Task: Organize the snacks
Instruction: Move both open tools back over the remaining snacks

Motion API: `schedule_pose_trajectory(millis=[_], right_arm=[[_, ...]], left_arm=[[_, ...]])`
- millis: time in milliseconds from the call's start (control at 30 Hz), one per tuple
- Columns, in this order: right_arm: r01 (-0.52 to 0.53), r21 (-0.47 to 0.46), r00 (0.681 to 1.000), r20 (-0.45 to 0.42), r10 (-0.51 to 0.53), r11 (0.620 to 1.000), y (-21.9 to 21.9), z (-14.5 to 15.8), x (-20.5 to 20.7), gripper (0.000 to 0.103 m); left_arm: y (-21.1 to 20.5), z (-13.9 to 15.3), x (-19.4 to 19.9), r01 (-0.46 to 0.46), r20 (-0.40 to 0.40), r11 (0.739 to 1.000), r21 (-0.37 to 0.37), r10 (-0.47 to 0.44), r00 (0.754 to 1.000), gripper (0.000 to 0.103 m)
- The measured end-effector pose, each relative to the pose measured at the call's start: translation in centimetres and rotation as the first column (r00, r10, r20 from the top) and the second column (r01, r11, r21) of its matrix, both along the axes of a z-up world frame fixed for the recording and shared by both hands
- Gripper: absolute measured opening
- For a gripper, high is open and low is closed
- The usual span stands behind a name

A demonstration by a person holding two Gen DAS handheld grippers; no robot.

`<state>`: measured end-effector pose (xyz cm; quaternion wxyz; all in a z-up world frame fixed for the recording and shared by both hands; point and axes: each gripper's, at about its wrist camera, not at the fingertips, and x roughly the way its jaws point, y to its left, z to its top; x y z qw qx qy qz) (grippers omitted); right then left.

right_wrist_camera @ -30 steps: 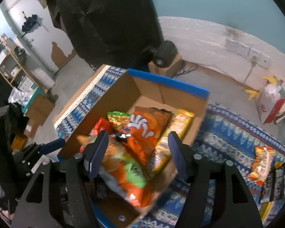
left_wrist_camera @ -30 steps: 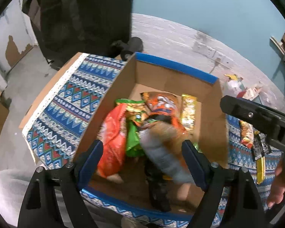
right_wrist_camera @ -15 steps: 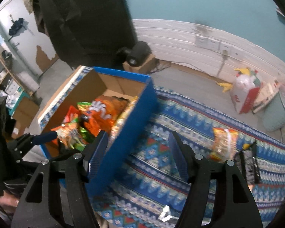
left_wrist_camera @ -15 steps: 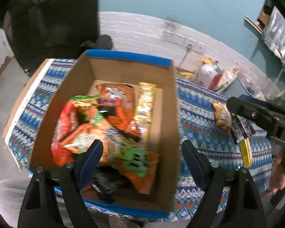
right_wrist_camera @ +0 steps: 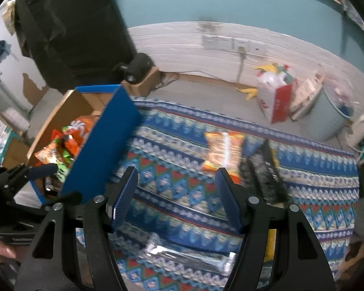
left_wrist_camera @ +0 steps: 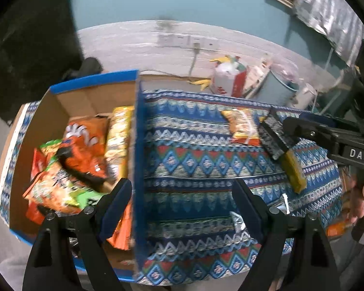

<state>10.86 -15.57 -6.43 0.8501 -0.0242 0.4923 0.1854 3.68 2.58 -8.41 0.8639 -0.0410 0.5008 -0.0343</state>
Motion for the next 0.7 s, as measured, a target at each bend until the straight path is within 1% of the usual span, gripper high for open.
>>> schedule_pose_trajectory(millis=[100, 200, 367, 500, 600, 700], right_arm=[[0.027, -0.011, 1.000, -0.007, -0.027, 1.000, -2.1, -0.3, -0.2, 0.067], [0.058, -0.014, 0.998, -0.023, -0.059, 0.998, -4.2, -1.1, -0.2, 0.067], [0.094, -0.039, 0.993, -0.062, -0.096, 0.995, -7.3, -3.0, -0.2, 0.067], [0.128, -0.041, 0.987, -0.093, -0.132, 0.991, -9.5, -4.5, 0.0, 0.067], [0.142, -0.052, 0.981, -0.128, -0.148, 0.989, -10.9, -5.9, 0.3, 0.067], [0.159, -0.062, 0.972, -0.167, -0.167, 0.985, -11.9, -7.4, 0.6, 0.067]], left_arm=[[-1.9, -0.2, 0.4, 0.039, -0.001, 0.999, 0.004, -0.039, 0.999, 0.086], [-3.6, -0.7, 0.8, 0.077, -0.014, 0.997, -0.007, -0.077, 0.997, 0.086], [-6.5, -1.7, 1.7, 0.139, -0.020, 0.990, 0.014, -0.139, 0.990, 0.086], [-8.1, -2.7, 2.7, 0.177, -0.023, 0.984, 0.022, -0.176, 0.984, 0.086], [-9.1, -3.5, 3.5, 0.199, -0.027, 0.979, 0.041, -0.198, 0.980, 0.086], [-9.6, -4.2, 4.2, 0.210, -0.033, 0.977, 0.041, -0.209, 0.977, 0.086]])
